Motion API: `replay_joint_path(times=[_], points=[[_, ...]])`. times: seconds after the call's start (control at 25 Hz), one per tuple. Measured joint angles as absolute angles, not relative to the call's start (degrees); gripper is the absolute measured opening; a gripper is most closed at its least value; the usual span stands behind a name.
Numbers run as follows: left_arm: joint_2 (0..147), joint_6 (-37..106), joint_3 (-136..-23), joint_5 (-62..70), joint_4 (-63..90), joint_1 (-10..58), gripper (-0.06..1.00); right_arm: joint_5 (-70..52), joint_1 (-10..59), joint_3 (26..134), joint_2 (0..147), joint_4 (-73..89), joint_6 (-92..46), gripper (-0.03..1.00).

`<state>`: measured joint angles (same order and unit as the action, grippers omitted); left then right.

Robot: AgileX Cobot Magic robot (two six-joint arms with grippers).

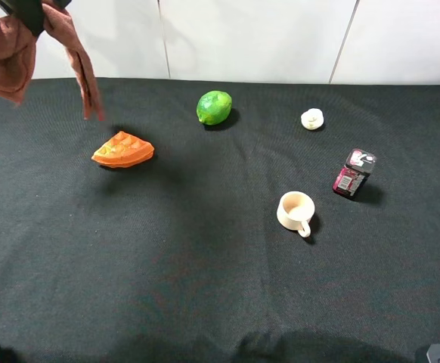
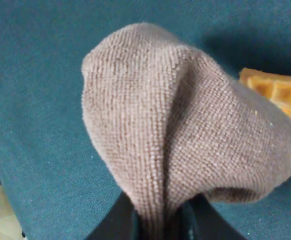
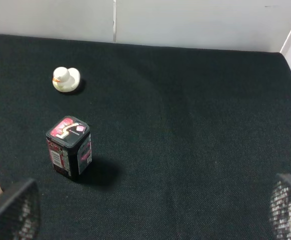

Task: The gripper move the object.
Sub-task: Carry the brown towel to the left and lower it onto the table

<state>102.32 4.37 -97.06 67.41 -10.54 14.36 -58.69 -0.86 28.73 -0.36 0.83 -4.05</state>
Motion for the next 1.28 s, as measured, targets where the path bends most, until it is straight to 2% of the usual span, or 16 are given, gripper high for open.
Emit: replay_joint_path(times=[0.92,1.28], points=[[102.32,4.26,-96.95,65.9,-10.7,12.41,0.18,-58.69,-0.86,28.73,-0.36,0.83,-4.05,0.69],[102.32,4.14,-90.9,63.05,-10.74,10.32,0.18,-58.69,-0.86,28.73,-0.36,0.83,-4.05,0.69]])
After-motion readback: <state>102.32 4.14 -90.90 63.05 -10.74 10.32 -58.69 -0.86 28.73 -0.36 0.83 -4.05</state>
